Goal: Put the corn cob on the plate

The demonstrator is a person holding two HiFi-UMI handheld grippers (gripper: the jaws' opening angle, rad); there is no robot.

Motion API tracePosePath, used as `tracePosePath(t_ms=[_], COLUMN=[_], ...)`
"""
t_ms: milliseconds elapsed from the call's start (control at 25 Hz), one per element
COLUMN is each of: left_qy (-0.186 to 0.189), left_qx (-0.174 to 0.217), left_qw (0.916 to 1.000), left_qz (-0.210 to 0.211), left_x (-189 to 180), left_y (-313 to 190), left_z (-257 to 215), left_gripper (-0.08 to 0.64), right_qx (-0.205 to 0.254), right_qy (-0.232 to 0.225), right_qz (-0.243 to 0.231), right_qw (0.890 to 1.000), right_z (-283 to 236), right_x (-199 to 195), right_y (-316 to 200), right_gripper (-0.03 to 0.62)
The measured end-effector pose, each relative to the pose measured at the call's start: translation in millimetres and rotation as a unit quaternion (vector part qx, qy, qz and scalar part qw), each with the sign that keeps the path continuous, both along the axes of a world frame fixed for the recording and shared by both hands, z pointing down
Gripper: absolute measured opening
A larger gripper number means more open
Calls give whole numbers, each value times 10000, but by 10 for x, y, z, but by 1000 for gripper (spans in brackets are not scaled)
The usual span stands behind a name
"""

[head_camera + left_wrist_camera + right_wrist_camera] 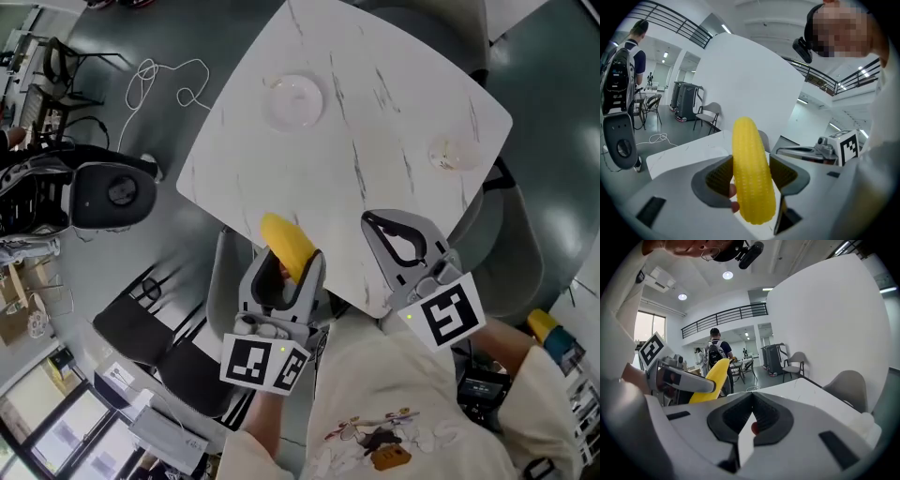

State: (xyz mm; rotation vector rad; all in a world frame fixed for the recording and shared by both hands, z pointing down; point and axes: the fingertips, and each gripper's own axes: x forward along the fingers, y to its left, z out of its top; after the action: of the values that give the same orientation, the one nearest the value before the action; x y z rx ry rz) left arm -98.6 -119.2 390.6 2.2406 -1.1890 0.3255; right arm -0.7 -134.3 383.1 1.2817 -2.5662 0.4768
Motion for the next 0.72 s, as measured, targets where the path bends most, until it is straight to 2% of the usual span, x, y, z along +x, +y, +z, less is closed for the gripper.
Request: tracePosePath(t_ms=[200, 560, 720], left_qy=[-172, -207, -278], left_qx=[-46, -83, -34], left_qw=[9998, 9991, 9986], left_qz=[-69, -370, -455], left_x=[54, 118, 28], left_y=[-339, -890, -1082], left_z=[272, 621, 760], left_gripper=[250, 250, 250], right_qx=[-46, -288, -144], right_qy=[-102, -280, -239], right_qz=[-10, 15, -58], right_qw=[9999, 9992, 9996], right_z=[273, 654, 814], right_x=[33, 74, 2], right_y=[-291, -746, -945], right_gripper=[5, 5, 5])
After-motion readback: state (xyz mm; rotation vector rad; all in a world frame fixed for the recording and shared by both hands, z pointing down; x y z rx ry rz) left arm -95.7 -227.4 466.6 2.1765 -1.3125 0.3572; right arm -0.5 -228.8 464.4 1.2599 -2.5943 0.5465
